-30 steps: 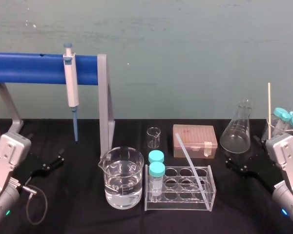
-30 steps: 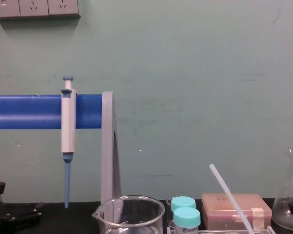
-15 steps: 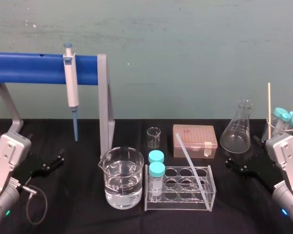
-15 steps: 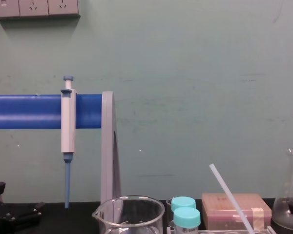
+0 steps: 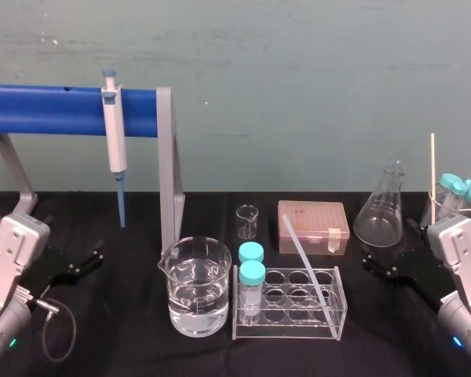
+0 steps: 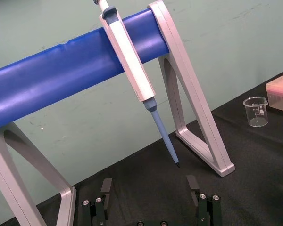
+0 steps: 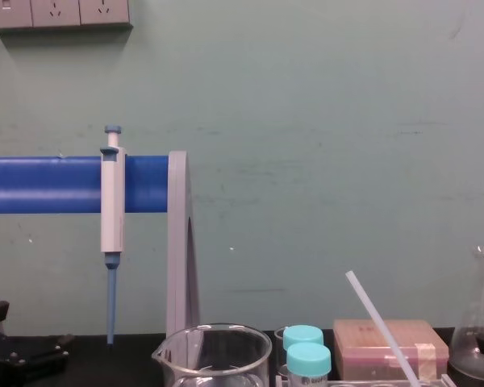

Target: Pick up the stirring rod with one hand, then place it down.

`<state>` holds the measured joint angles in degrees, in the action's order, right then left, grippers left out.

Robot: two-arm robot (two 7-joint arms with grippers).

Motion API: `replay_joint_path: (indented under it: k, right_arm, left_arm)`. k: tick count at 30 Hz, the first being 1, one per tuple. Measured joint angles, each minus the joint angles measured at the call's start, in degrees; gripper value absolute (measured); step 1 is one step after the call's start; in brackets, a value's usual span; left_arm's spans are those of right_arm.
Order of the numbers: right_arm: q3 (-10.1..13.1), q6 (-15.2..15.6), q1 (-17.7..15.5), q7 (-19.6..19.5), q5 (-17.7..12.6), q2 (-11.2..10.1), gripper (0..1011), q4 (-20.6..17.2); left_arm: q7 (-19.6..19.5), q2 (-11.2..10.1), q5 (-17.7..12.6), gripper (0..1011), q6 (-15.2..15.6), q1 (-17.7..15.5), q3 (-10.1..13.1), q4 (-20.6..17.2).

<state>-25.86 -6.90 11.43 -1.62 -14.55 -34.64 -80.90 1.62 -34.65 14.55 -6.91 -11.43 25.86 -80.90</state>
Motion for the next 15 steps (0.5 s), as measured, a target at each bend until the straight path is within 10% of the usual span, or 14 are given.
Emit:
replay_joint_path:
  k: [15]
  right_arm:
    - [0.0, 0.0, 0.0, 0.0, 0.0, 0.0, 1003, 0.0]
  left_arm:
    - [0.0, 0.0, 0.0, 1000, 0.0, 0.0, 0.0, 0.0]
